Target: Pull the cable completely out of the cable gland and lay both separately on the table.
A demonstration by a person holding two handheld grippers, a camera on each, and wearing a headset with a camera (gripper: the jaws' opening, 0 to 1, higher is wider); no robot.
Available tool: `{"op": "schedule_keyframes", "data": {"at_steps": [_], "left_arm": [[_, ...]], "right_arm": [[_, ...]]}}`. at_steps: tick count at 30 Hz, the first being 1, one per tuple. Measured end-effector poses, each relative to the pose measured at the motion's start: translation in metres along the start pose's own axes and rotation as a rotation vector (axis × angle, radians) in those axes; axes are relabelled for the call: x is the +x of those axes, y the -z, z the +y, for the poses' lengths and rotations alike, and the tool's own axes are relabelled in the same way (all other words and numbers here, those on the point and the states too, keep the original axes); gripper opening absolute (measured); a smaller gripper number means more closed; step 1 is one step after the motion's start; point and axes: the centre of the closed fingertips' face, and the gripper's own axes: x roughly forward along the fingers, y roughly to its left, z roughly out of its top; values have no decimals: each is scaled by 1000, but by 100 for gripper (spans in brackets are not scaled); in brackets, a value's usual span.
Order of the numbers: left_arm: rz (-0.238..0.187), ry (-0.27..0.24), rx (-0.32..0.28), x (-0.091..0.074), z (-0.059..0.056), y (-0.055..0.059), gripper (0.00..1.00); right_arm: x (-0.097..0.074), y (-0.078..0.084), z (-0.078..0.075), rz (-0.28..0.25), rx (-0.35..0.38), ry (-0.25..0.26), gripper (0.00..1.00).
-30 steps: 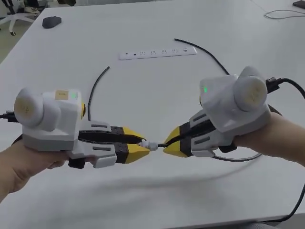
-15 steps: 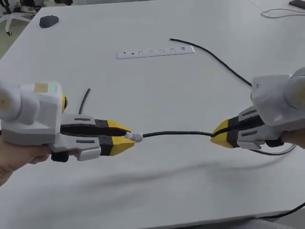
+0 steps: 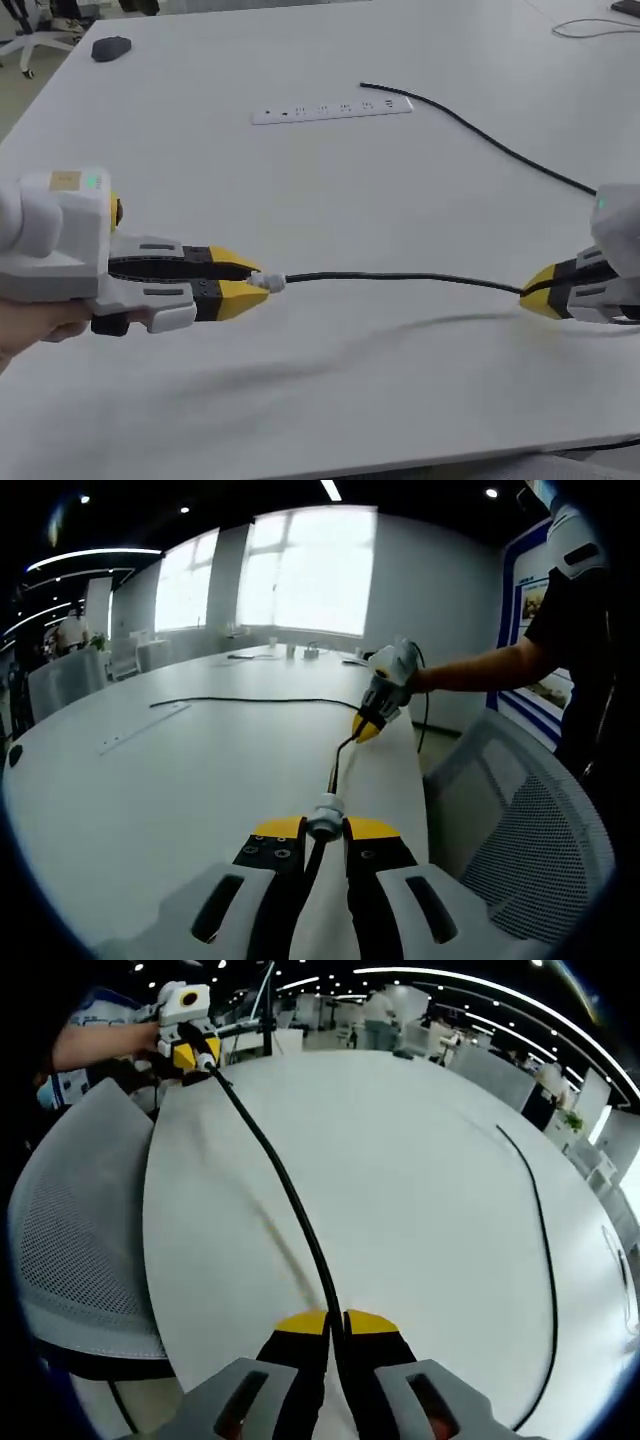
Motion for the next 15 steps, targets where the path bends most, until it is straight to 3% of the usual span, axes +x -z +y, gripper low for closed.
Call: {"op": "schedule_keyframes", "data": {"at_steps": [4,6,8,12,13,14,15], "left_arm": [[0,-4,1,0,-2,-1,15],[2,-1,5,0,-3,-1,15],[7,1,10,1,-4,0,15],[10,4,13,3,-7,-2,15],[8,7,12,4,-7,-4,15],[2,14,9,5,-9,-5,15],[2,18,23,7,-10,-7,15]], "right_arm": [[2,0,1,28,10,17,8],[1,-8,8,18,18,-9,17],[0,-22,11,-13,-4,-4,26],[-4,-65,34,-107,-36,-76,27],[-6,-87,56,-154,-1,-167,27],[-8,-104,66,-201,-5,-195,29],[-10,-126,79,-242,-56,-218,28]]}}
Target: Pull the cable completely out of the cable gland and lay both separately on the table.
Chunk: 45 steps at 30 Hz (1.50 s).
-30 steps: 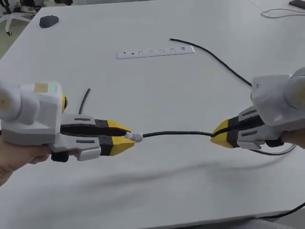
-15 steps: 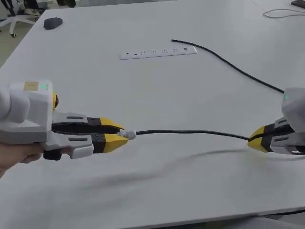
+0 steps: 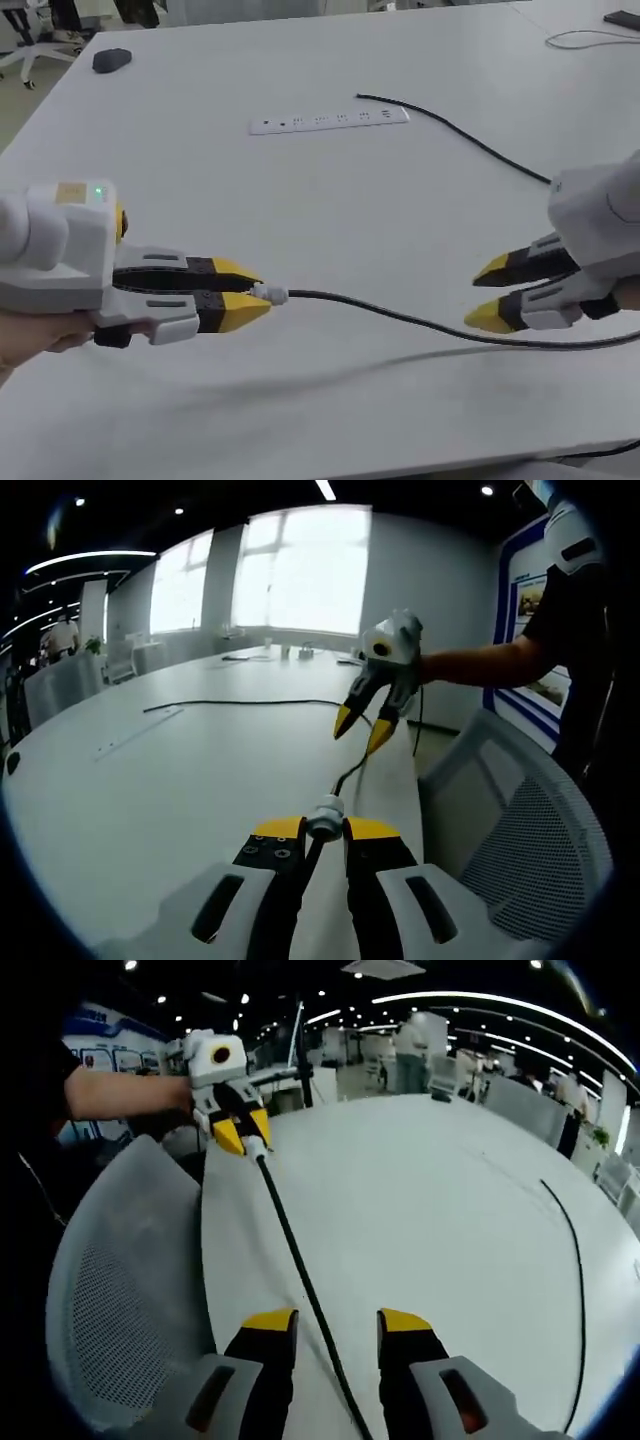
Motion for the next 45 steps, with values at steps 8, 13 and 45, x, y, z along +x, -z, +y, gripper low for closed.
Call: {"op": "schedule_keyframes", "data": {"at_steps": [8,13,45], "left_arm": [[-1,22,16,9,-7,-6,15],[-3,22,17,10,-10,-6,15],[-37,-32,40,-6,-5,1,15]], "right_arm": [[37,-64,39,-40,-165,-93,23],[56,-59,43,9,-216,-129,16],[-8,57,-39,231,-169,132,0]]}}
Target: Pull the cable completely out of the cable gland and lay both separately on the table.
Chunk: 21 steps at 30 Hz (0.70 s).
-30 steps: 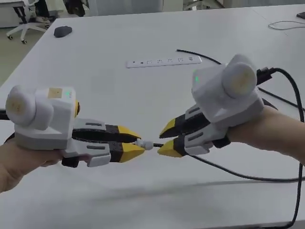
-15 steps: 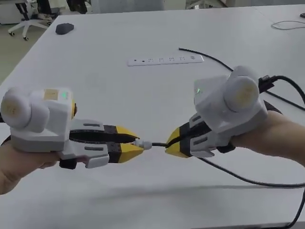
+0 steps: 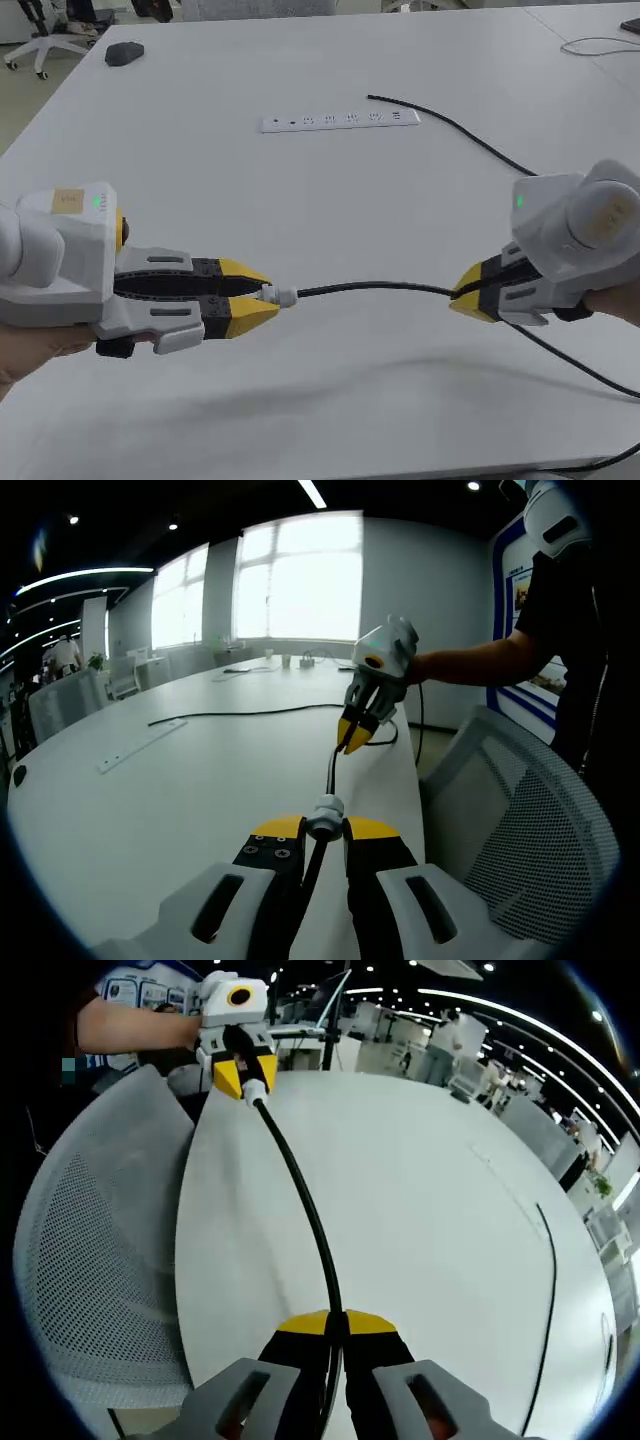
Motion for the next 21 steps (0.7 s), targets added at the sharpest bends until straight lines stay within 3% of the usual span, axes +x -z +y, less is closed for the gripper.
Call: {"op": "schedule_keyframes", "data": {"at_steps": [4,9,14,15,18,19,21], "left_arm": [[5,-17,-12,-4,5,2,15],[11,-21,-12,-6,7,4,15],[15,-22,-16,-4,9,5,15],[16,-22,-16,-3,9,5,15],[14,-27,-19,-2,10,5,15],[17,-27,-19,-2,10,5,15],[25,-21,-16,-2,8,6,15]], "right_arm": [[-3,26,-9,42,24,25,0],[-5,39,-14,61,44,34,0],[3,44,-10,92,57,20,0],[6,46,-11,106,56,36,1],[10,47,-8,142,48,26,15],[9,46,-4,158,55,7,14],[8,30,-4,136,20,15,13]]}}
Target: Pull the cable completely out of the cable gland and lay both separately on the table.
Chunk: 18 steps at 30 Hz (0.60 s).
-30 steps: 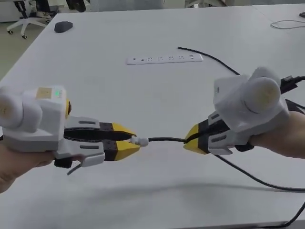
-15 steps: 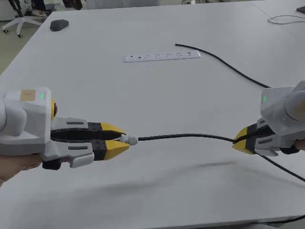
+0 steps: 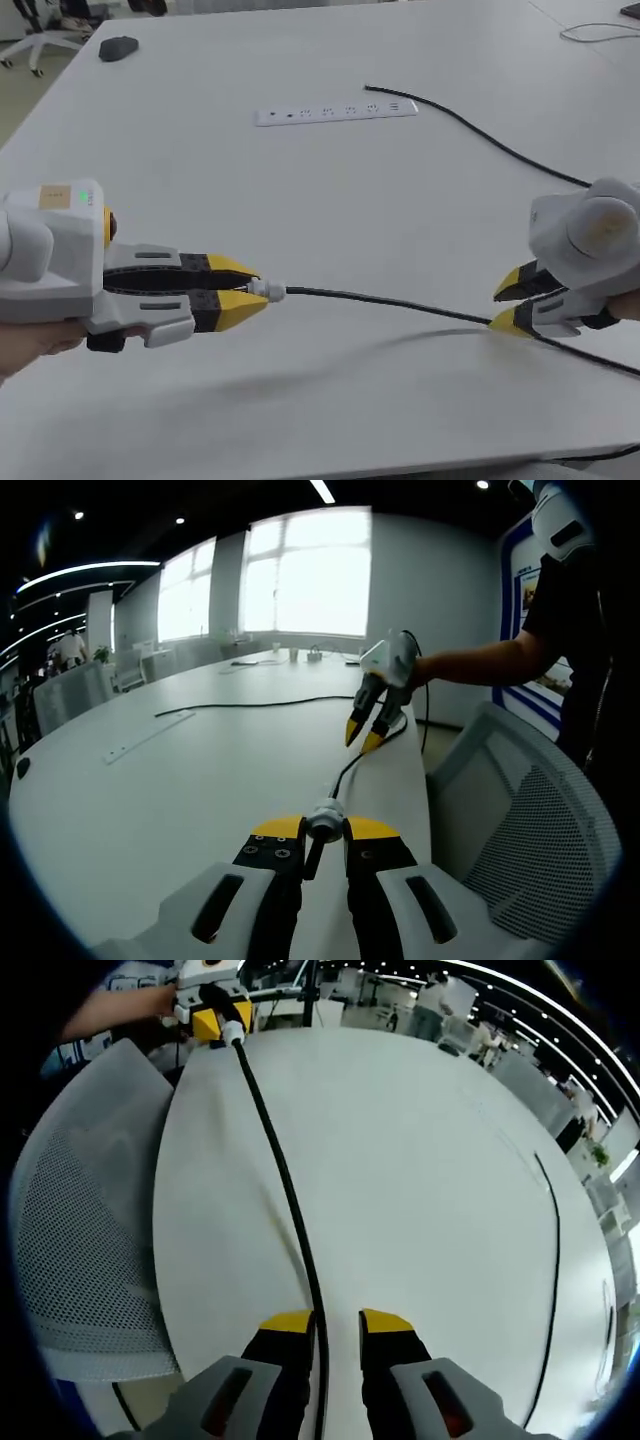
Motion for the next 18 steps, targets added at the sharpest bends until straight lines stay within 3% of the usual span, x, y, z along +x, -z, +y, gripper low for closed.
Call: {"op": "schedule_keyframes", "data": {"at_steps": [4,7,11,14,16,18], "left_arm": [[-7,1,0,0,0,-2,15],[-9,2,0,2,0,-3,15],[-14,3,-1,3,-3,-5,15],[-13,5,5,3,-6,-5,15],[-13,5,5,2,-8,-5,15],[-16,3,5,1,-8,-6,15]], "right_arm": [[-7,-52,9,-126,-20,-37,14],[-13,-105,31,-242,-31,-103,13],[-6,-147,53,-279,-169,-133,12],[0,-169,67,-315,-230,-160,9],[6,-176,78,-315,-222,-208,8],[10,-180,80,-314,-237,-206,7]]}}
